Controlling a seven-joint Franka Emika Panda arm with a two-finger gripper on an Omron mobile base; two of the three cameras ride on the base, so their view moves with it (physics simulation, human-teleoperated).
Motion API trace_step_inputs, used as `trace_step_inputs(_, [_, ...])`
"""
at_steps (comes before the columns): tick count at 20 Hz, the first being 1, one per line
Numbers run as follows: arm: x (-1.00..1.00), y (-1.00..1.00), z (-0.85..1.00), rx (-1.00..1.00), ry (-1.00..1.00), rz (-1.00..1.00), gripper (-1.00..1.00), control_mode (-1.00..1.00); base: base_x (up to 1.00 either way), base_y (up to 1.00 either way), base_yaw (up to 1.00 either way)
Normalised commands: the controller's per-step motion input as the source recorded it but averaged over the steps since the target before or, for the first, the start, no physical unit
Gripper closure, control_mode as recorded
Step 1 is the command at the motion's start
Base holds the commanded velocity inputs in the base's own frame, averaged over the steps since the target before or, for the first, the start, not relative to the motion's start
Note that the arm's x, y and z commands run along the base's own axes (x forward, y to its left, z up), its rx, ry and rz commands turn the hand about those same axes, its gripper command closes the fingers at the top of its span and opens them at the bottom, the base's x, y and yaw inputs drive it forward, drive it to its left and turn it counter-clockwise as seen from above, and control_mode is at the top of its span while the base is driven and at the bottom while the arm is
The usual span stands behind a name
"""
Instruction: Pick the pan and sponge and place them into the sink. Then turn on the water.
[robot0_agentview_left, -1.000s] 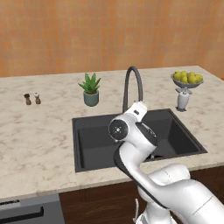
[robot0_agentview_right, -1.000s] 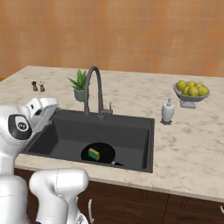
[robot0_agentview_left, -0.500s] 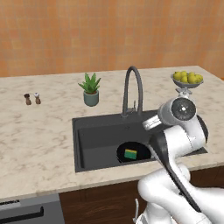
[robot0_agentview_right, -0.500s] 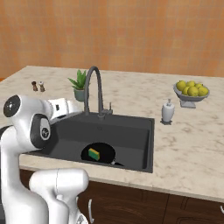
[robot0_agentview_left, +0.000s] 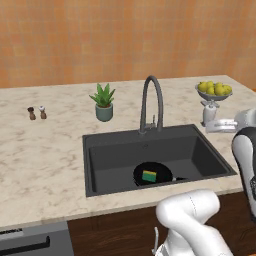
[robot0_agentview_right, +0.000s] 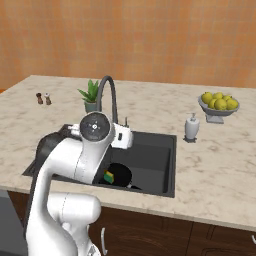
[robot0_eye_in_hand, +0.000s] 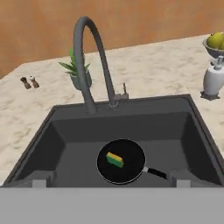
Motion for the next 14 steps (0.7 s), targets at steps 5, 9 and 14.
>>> trace_step_inputs(5, [0.18, -0.41, 0.0, 0.56, 0.14, -0.1, -1.0, -1.0, 0.0, 0.0, 0.0])
trace_step_inputs(9, [0.43, -0.22, 0.0, 0.59, 0.28, -0.12, -1.0, -1.0, 0.0, 0.0, 0.0])
trace_step_inputs(14, [0.69, -0.12, 0.0, 0.53, 0.41, -0.13, -1.0, -1.0, 0.0, 0.0, 0.0])
